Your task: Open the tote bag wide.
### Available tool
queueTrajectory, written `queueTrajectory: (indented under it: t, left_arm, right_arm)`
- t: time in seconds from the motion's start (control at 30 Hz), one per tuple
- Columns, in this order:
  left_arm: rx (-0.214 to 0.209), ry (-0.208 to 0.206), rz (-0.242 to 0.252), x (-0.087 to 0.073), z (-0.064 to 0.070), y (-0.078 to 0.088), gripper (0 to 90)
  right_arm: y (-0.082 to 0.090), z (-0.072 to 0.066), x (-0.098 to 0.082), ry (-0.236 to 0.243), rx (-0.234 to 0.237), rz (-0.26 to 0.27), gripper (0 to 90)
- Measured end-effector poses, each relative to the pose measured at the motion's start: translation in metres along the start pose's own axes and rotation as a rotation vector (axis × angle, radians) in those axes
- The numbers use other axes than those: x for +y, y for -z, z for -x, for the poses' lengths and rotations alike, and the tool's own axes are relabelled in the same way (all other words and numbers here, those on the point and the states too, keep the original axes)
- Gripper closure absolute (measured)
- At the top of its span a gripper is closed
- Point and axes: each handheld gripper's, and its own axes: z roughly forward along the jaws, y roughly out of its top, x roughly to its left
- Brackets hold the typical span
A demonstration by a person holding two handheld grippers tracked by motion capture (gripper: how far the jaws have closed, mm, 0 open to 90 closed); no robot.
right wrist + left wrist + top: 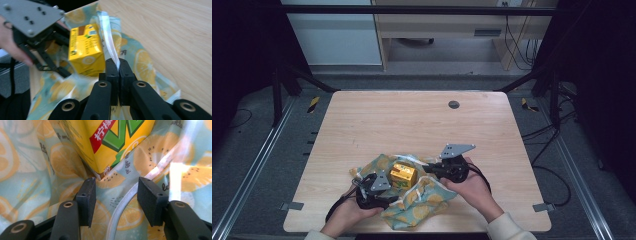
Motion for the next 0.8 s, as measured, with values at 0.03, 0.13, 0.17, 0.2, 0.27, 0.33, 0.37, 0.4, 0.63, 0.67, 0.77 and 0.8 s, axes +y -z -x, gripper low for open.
queueTrajectory:
  t: [0.03,0.13,0.17,0.2,0.27,0.33,0.37,0.4,0.63,0.67,0.77,0.8]
  left_arm:
    - [-0.001,0.003,0.001,0.0,0.0,0.0,49.6]
    - [-0.003,-0.006,-0.009,-0.001,-0.001,0.001,49.5]
    - [-0.002,0.001,-0.003,-0.001,0.0,0.001,49.5]
    - [-0.005,0.005,0.001,-0.002,0.0,0.001,49.5]
    - [-0.006,0.007,-0.002,-0.002,0.0,0.001,49.4]
    - [-0.007,0.006,-0.001,-0.003,0.0,0.002,49.5]
    - [-0.007,0.009,0.001,-0.003,0.0,0.002,49.4]
    - [-0.007,0.011,0.003,-0.003,0.0,0.002,49.4]
    - [-0.007,0.005,0.001,-0.004,0.0,0.002,49.9]
    - [-0.006,0.006,0.002,-0.004,0.0,0.002,49.9]
    - [-0.005,0.014,0.009,-0.004,0.001,0.002,49.9]
    - [-0.005,0.006,0.002,-0.004,0.0,0.002,49.8]
  right_arm:
    - [0.0,0.0,0.0,0.0,0.0,0.0,88.8]
    - [-0.004,0.011,0.002,-0.026,-0.027,0.005,88.9]
    - [-0.006,0.015,0.002,-0.033,-0.035,0.003,88.9]
    - [-0.011,0.024,0.002,-0.053,-0.058,-0.004,88.9]
    - [-0.013,0.028,0.001,-0.06,-0.064,-0.012,88.9]
    - [-0.019,0.036,-0.002,-0.078,-0.084,-0.03,88.9]
    - [-0.022,0.041,-0.004,-0.091,-0.095,-0.042,88.9]
    - [-0.024,0.046,-0.006,-0.096,-0.105,-0.05,89.0]
    - [-0.028,0.065,-0.019,-0.135,-0.173,-0.081,88.9]
    - [-0.027,0.067,-0.021,-0.138,-0.178,-0.082,88.9]
    - [-0.026,0.071,-0.024,-0.149,-0.198,-0.094,88.8]
    - [-0.027,0.073,-0.025,-0.153,-0.204,-0.1,88.8]
